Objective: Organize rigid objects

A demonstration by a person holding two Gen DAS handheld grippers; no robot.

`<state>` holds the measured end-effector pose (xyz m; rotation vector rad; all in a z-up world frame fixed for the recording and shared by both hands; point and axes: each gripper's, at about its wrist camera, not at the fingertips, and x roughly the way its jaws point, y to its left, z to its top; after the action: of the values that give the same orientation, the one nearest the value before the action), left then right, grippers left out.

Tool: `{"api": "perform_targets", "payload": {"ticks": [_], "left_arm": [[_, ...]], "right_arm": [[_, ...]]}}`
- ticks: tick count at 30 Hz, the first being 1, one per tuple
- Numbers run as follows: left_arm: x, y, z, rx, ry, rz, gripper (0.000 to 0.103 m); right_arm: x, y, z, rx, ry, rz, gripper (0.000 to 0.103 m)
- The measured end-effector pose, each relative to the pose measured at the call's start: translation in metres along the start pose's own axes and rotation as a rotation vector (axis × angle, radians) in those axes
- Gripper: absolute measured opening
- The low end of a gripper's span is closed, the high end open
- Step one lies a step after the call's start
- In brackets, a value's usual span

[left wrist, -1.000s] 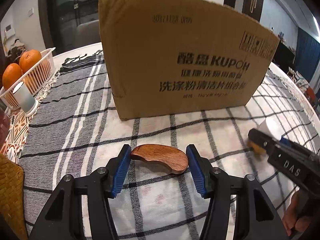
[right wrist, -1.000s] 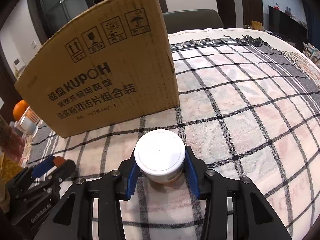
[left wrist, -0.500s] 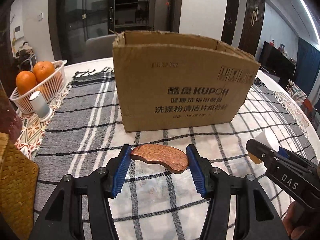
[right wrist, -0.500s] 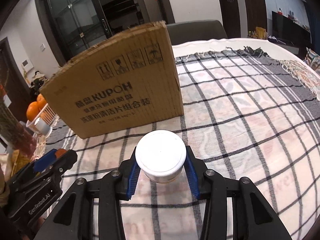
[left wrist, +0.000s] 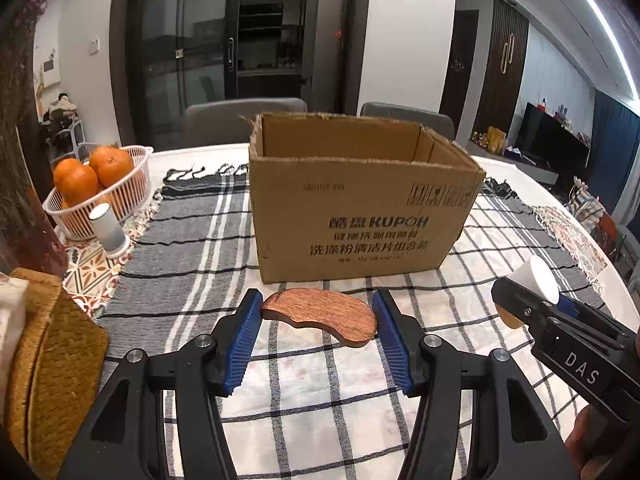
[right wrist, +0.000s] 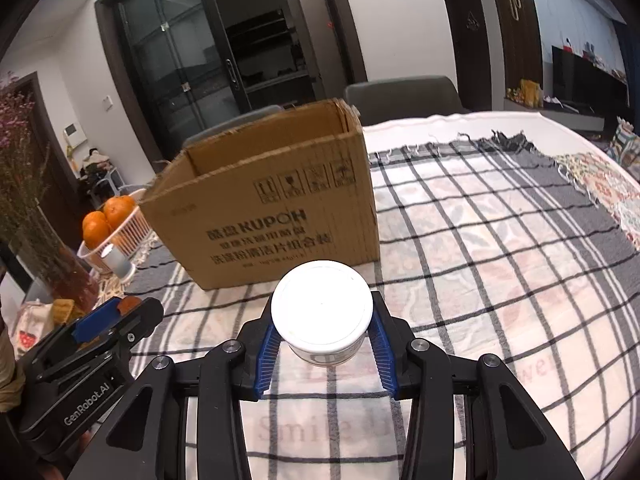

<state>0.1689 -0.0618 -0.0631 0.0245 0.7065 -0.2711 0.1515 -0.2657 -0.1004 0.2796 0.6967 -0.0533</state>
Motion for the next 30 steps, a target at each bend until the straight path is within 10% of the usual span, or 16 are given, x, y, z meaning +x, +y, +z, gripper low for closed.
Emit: {"api": "perform_targets", "payload": {"ticks": [11,17,30], "left_arm": [[-0.037,0.0,0.019,0.0,-0.078,-0.001,0.056],[-0.05,-0.003,0.03,-0.001,-0.108,-0.001,0.056],[-0.033,-0.005,0.025,-0.007,-0.074,-0.001,0.056]], "right_arm": [[-0.035,0.014,0.014,-0.037,-0.076,0.028,0.043],[-0.051,0.019,0.027,-0.057,-0.137,0.043,0.024],[-0.025,0.007,0.024,-0.033,-0.051,0.058,0.022]]}}
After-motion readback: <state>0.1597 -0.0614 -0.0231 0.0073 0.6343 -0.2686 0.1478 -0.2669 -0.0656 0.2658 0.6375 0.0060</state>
